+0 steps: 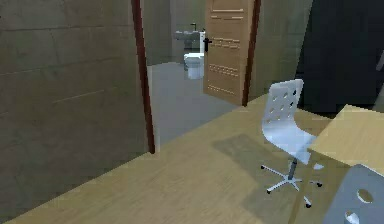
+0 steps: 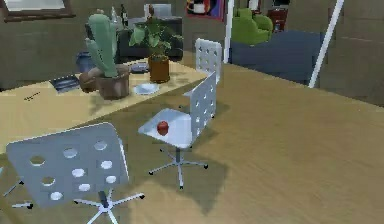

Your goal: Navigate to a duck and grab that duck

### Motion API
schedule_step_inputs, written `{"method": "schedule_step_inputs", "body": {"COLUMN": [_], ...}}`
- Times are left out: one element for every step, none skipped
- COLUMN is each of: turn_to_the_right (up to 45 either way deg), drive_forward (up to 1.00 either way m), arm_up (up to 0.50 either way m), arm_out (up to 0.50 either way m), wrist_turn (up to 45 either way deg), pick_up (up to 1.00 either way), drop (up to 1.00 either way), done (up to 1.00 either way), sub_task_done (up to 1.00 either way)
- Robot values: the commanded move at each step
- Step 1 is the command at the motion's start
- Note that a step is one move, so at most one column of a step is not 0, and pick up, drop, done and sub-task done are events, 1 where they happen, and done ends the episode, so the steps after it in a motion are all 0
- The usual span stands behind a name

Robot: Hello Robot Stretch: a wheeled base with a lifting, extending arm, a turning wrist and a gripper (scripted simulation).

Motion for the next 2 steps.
{"method": "schedule_step_inputs", "body": {"turn_to_the_right": [0.0, -6.0], "drive_forward": [1.0, 0.0], "arm_up": [0.0, 0.0], "arm_out": [0.0, 0.0], "wrist_turn": [0.0, 0.0], "pick_up": [0.0, 0.0], "drop": [0.0, 0.0], "done": [0.0, 0.0], "sub_task_done": [0.0, 0.0]}}
